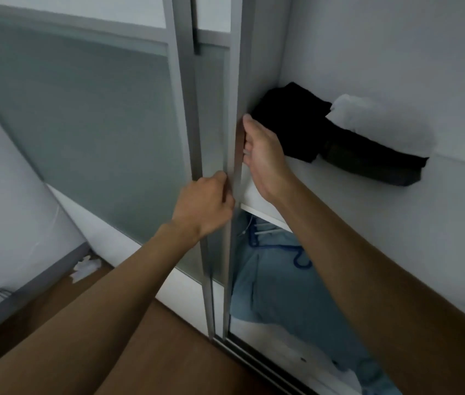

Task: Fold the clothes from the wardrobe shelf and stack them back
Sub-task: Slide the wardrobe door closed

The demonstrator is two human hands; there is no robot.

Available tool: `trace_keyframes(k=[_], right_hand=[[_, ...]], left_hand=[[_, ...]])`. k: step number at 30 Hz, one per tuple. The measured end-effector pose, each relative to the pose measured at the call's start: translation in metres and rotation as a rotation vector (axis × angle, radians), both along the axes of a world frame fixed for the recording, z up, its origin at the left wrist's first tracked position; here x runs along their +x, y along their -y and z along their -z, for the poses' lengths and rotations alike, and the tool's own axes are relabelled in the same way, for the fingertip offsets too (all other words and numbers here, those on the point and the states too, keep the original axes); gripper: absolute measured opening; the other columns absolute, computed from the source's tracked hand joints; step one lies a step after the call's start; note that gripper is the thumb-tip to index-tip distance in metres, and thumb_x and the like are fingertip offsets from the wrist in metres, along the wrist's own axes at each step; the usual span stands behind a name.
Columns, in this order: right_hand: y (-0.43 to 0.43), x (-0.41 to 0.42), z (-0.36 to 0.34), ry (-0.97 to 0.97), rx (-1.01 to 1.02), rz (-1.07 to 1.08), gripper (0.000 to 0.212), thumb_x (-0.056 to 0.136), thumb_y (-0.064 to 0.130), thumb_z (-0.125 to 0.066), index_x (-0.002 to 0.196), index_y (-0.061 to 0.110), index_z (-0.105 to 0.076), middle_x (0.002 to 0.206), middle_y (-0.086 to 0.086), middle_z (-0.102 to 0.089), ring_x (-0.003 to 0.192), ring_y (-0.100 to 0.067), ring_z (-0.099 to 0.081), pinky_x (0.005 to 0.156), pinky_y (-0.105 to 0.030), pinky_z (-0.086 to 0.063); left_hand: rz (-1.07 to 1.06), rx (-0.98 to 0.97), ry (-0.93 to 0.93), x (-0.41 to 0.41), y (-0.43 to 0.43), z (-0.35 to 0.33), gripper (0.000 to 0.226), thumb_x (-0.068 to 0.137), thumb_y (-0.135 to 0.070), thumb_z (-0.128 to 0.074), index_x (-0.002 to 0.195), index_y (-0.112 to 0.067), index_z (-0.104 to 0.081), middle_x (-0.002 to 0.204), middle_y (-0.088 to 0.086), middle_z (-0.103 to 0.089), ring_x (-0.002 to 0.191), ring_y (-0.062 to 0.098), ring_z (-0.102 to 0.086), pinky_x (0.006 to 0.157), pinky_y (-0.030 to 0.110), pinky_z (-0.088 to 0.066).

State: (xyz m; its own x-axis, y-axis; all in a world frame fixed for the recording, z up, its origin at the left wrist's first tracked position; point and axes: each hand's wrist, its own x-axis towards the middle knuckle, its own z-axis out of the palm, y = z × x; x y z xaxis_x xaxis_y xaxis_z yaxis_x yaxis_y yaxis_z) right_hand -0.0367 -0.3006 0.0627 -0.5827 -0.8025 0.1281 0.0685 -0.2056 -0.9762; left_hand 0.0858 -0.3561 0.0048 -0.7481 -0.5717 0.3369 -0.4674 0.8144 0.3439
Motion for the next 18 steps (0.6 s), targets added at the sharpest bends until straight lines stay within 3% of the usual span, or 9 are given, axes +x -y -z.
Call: trace_keyframes(k=[5, 10, 18], right_hand=[[-0.027, -0.007, 0.001, -0.007, 0.012, 0.015, 0.031, 0.105, 0.035, -0.043, 0.103, 0.02, -0.07, 0.1, -0.002, -0.075, 0.097, -0.015, -0.07, 0.092, -0.034, -0.055], [-0.078, -0.018, 0.002, -0.043, 0.018, 0.081, 0.04, 0.106, 0.036, -0.039, 0.117, 0.011, -0.068, 0.105, -0.009, -0.072, 0.099, -0.018, -0.068, 0.087, -0.032, -0.053], [-0.194, -0.036, 0.001, -0.051, -0.018, 0.249, 0.041, 0.106, 0.037, -0.04, 0.095, 0.019, -0.075, 0.089, -0.003, -0.074, 0.088, -0.017, -0.067, 0.082, -0.031, -0.048]], left_hand=[[0.091, 0.032, 0.0, -0.001, -0.022, 0.004, 0.017, 0.083, -0.026, -0.047, 0.094, -0.013, -0.052, 0.08, 0.009, -0.064, 0.071, 0.033, -0.06, 0.068, 0.04, -0.052], [0.248, 0.044, 0.045, -0.016, -0.053, 0.0, 0.012, 0.087, -0.023, -0.051, 0.095, -0.014, -0.051, 0.077, 0.004, -0.06, 0.068, 0.029, -0.059, 0.068, 0.041, -0.054], [0.436, 0.002, 0.075, -0.052, -0.146, 0.01, 0.01, 0.094, -0.022, -0.047, 0.099, -0.016, -0.053, 0.086, 0.005, -0.067, 0.073, 0.029, -0.062, 0.065, 0.035, -0.048]])
